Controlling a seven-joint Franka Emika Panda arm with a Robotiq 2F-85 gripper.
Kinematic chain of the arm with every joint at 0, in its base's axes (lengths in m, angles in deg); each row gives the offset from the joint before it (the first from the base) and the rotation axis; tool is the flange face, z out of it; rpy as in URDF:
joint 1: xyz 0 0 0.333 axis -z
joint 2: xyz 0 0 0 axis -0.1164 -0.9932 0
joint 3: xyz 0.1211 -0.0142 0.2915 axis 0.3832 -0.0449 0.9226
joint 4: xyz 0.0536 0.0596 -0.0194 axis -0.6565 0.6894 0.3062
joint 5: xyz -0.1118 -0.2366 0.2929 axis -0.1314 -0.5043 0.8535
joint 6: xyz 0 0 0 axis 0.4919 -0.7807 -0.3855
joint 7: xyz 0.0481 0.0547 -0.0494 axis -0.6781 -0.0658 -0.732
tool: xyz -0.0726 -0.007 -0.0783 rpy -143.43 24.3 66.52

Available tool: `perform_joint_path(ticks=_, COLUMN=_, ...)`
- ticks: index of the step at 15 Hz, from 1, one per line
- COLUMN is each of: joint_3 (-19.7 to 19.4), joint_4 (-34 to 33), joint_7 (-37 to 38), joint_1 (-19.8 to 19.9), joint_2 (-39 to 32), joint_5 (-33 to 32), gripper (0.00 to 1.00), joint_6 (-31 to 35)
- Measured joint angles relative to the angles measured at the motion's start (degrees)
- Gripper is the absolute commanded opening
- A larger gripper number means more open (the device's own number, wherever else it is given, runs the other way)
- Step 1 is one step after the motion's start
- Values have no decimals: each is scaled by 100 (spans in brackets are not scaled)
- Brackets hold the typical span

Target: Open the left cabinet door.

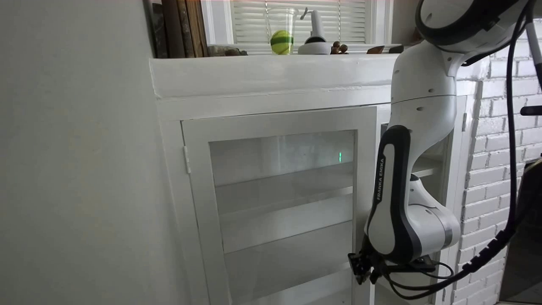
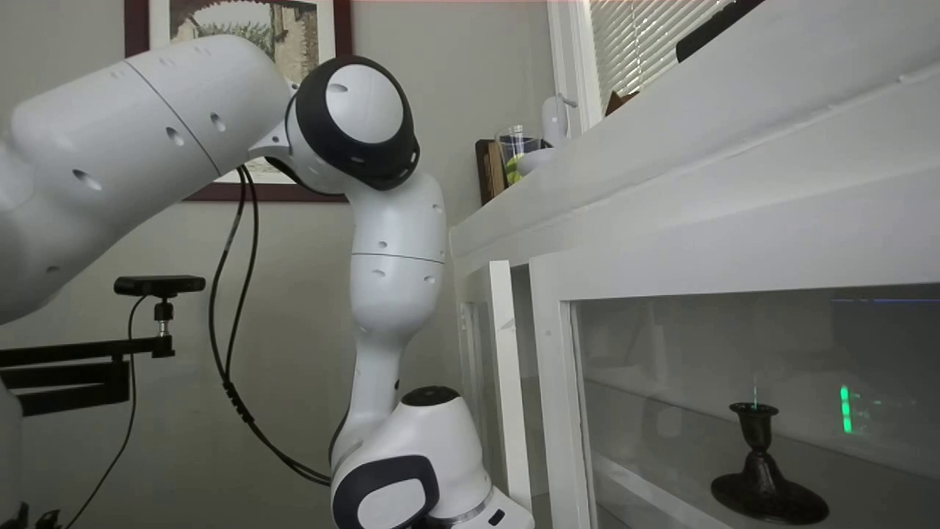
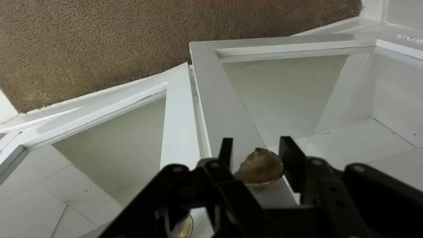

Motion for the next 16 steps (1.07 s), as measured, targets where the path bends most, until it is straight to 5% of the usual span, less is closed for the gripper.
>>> perform_joint_path(ticks=16, joint_3=-47, joint_4=-16, joint_7=0, joint_1=-147, joint_2=-35, joint_5=55, gripper=10, joint_6=13)
